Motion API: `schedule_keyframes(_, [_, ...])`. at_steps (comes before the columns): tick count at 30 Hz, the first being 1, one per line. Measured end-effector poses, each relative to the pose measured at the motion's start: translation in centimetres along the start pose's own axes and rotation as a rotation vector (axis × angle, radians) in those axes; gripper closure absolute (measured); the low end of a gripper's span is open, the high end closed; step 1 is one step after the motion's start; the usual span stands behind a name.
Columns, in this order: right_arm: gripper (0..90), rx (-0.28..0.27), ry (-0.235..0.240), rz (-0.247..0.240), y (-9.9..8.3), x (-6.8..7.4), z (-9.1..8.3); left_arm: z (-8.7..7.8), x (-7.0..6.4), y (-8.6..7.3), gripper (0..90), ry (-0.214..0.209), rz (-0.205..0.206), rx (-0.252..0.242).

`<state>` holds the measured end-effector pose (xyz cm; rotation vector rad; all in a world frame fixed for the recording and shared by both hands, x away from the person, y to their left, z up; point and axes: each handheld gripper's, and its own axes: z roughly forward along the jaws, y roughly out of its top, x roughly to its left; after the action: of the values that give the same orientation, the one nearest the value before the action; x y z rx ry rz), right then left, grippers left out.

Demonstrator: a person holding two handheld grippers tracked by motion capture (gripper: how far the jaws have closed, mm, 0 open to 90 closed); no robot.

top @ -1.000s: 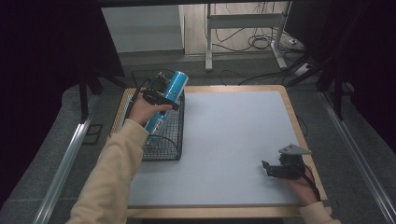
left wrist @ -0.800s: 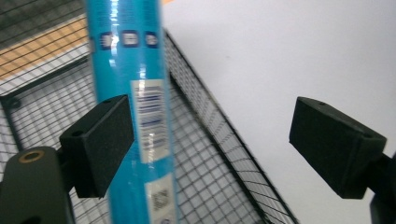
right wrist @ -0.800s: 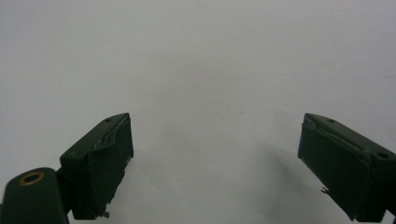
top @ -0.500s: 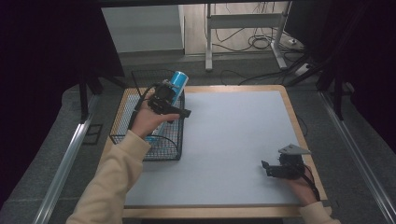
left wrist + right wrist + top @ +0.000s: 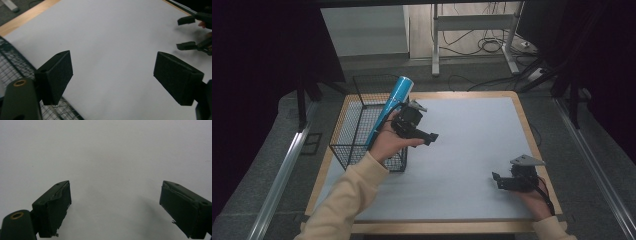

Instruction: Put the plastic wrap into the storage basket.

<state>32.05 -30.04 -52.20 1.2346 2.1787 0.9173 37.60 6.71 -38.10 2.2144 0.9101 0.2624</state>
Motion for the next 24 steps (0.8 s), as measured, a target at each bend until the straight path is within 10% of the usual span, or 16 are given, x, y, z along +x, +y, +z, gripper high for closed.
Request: schedule_keyframes(24, [10.3, -0.002, 0.000, 0.001, 0.0, 0.0, 0.0, 7.9, -5.0, -4.6, 16.3, -0.098, 0.056, 0.104])
